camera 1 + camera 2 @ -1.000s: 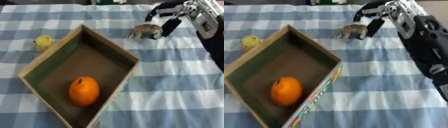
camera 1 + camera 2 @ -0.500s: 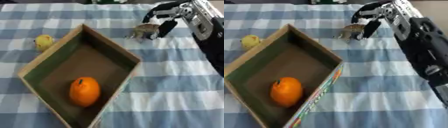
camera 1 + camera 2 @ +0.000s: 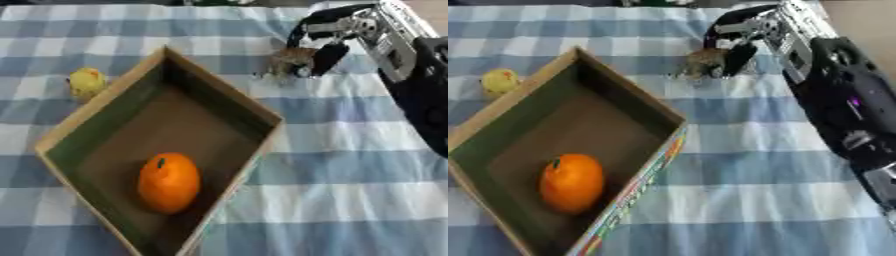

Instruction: Pick up objects on the table and place them in the box.

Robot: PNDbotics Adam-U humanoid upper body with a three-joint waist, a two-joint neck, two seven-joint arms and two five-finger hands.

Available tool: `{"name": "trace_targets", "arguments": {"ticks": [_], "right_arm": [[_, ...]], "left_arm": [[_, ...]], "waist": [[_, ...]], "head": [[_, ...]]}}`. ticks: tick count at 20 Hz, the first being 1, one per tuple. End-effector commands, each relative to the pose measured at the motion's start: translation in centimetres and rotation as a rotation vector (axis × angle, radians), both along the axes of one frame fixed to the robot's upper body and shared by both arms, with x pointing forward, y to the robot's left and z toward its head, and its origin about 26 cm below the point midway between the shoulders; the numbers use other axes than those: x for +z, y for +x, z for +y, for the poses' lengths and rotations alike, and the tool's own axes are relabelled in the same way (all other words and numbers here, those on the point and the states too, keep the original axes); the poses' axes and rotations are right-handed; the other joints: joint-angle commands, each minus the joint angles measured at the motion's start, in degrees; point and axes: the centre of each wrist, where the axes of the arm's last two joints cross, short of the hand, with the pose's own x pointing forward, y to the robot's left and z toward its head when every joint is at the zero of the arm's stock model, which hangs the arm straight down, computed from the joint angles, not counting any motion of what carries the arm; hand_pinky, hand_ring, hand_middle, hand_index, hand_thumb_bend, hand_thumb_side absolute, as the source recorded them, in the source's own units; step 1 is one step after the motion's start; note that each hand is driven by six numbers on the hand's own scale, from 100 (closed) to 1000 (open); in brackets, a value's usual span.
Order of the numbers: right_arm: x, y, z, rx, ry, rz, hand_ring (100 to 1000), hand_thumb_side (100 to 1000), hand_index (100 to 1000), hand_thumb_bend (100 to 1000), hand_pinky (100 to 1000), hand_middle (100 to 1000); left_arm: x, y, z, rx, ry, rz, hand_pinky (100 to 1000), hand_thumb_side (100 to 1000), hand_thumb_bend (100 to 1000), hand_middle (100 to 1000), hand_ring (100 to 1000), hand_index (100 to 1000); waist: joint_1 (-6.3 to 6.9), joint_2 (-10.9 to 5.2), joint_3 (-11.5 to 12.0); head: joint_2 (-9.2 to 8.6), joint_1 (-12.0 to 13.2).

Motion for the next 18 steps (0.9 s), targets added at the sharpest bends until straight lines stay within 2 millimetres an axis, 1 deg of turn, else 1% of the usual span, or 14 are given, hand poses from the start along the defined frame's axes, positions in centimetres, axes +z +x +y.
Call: {"name": "trace_targets", "arguments": {"ticks": [1,2,3,4,6,9,12,18], "right_arm": [[1.0,-0.2,-0.1,-0.014,0.011,-0.041,922,279,760,100,843,686],[0.9,-0.1,-0.1,-0.018,0.014,-0.048,913,254,747,100,837,666],[0.9,-0.1,-0.1,-0.022,0.018,-0.055,911,239,745,100,835,666],[0.9,-0.1,-0.1,-0.026,0.022,-0.061,906,181,740,100,830,661],[0.8,-0.1,-0.1,-0.032,0.025,-0.073,890,100,724,100,816,632],[0.6,-0.1,-0.2,-0.044,0.030,-0.088,867,100,697,100,795,596],[0.7,-0.1,-0.1,-0.049,0.043,-0.105,856,100,686,100,786,582],[1.7,-0.6,0.3,-0.047,0.059,-0.159,850,100,677,100,783,573]], "left_arm": [[0.8,-0.3,0.1,0.001,0.022,-0.030,484,784,100,749,806,775],[0.8,-0.3,0.1,0.001,0.022,-0.029,485,784,100,750,806,775],[0.8,-0.3,0.1,0.001,0.022,-0.029,485,784,100,750,806,775],[0.8,-0.3,0.1,0.002,0.023,-0.029,485,784,100,750,806,775],[0.8,-0.3,0.1,0.002,0.023,-0.029,485,784,100,750,806,775],[0.8,-0.3,0.1,0.002,0.024,-0.027,485,784,100,750,807,775],[0.7,-0.3,0.2,0.003,0.025,-0.023,485,784,100,750,807,775],[0.6,-0.3,0.3,0.005,0.028,-0.016,487,784,100,750,807,774]], "waist": [[0.09,-1.26,0.1],[0.08,-1.27,0.1],[0.08,-1.29,0.1],[0.08,-1.31,0.1],[0.04,-1.33,0.1],[0.03,-1.38,0.2],[0.06,-1.57,0.1],[0.04,-2.26,-0.4]], "head": [[-0.81,-0.1],[-0.83,-0.1],[-0.85,-0.1],[-0.86,-0.1],[-0.86,-0.2],[-0.85,-0.1],[-0.60,-0.1],[-0.01,0.1]]}}
